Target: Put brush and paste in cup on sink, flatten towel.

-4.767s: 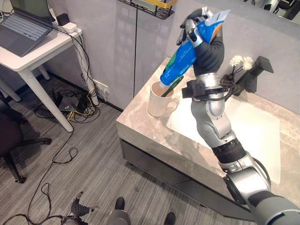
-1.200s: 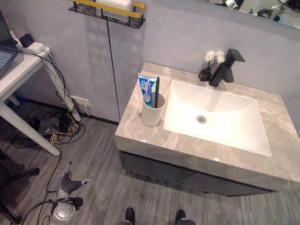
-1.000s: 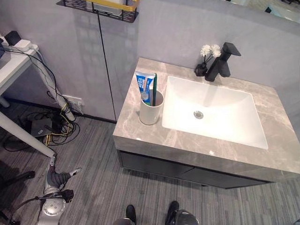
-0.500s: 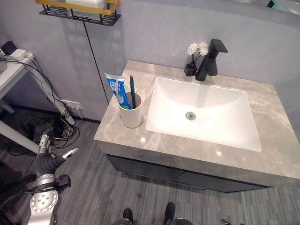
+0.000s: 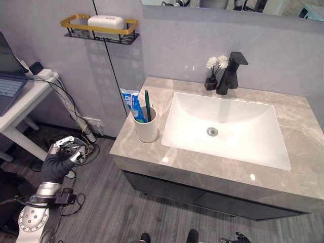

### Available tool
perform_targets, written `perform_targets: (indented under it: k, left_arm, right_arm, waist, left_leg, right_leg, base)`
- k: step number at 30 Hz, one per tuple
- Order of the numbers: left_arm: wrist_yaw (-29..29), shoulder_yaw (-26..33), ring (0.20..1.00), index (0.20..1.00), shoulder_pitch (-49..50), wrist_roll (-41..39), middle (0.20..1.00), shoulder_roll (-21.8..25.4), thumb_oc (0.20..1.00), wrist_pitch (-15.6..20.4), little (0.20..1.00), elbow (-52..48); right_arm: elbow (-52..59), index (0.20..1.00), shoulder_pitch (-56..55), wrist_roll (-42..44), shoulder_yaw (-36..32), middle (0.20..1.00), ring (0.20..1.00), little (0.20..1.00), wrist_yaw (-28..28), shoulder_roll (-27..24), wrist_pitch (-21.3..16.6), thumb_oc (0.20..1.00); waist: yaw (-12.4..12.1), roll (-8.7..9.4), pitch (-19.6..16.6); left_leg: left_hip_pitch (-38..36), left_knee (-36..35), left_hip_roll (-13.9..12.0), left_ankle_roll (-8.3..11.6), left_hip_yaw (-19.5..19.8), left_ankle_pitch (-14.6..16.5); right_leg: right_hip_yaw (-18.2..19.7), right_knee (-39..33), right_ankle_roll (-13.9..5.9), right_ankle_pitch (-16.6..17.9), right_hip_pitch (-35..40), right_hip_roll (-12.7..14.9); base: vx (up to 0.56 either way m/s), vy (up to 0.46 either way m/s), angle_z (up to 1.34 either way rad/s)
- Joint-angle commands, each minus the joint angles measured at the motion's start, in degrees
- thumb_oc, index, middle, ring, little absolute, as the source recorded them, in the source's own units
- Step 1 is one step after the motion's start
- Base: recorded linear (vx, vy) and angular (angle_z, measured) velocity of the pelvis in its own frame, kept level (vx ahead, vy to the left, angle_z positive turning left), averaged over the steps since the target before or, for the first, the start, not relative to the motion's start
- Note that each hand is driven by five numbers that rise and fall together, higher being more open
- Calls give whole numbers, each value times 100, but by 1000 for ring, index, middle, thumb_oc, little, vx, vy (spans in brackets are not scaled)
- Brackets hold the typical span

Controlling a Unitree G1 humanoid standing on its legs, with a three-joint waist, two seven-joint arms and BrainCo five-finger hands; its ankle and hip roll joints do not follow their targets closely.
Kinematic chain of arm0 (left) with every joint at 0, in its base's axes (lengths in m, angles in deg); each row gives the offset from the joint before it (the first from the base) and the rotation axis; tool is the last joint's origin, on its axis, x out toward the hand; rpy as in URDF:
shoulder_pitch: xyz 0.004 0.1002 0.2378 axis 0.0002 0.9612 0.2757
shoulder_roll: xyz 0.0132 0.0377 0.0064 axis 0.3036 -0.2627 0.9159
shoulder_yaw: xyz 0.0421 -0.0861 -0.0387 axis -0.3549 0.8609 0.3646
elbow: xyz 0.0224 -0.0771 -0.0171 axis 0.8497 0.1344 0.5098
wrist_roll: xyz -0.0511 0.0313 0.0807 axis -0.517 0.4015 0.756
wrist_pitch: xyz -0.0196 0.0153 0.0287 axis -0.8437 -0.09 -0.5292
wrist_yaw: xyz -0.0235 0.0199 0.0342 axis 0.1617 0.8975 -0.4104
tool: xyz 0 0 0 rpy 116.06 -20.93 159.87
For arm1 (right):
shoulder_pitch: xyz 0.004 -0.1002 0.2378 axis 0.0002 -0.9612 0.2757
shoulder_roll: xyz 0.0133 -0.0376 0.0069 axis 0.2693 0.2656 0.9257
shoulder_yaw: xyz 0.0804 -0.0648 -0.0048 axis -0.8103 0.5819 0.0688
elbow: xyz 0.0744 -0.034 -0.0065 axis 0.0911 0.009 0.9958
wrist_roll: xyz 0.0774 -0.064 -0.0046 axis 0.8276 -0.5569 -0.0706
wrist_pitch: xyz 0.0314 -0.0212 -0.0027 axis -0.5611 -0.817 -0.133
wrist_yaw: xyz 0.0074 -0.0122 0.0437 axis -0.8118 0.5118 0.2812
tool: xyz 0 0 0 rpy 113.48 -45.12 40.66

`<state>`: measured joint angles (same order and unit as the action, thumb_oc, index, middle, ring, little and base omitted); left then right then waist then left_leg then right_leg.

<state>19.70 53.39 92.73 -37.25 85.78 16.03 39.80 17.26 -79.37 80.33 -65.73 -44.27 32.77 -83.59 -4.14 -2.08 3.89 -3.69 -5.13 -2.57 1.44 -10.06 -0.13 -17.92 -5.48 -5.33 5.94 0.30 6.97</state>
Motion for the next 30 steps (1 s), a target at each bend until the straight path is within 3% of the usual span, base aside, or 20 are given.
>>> perform_targets:
  k: [1,8,15,30]
  left_arm:
    - [-346,-122,200,200,-102,-341,200,415,200,-12,200,-487]
    - [-466,-768,200,200,-171,-123,200,849,200,-175,200,-448]
    - [-574,-1099,200,200,-346,-15,200,1042,200,-209,200,-371]
    - [57,-1834,200,200,-1623,826,200,527,200,-29,200,694]
  right_arm:
    - [-227,1000,345,-150,199,1000,1000,1000,36,-146,34,1000]
    - [14,1000,497,-192,351,1000,1000,1000,124,-266,-10,1000]
    - [110,1000,540,-189,444,1000,1000,1000,167,-270,-20,1000]
    - [110,1000,571,-123,538,1000,1000,1000,255,-199,22,1000]
  waist:
    - [16,68,236]
    - [146,-84,350]
    - [258,-106,420]
    - [557,-35,388]
  left_leg:
    - [37,60,-145,257,447,-25]
    - [61,13,-174,286,327,-56]
    - [116,13,-206,303,236,-53]
    - [6,13,-261,313,38,53]
  right_leg:
    - [82,94,-234,-269,332,23]
    - [211,106,-242,-242,179,0]
    - [305,123,-236,-242,58,-34]
    - [501,173,-200,-321,16,-125]
  base:
    - [5,-20,3]
    - [6,-5,-1]
    - [7,-6,-7]
    - [29,-8,-7]
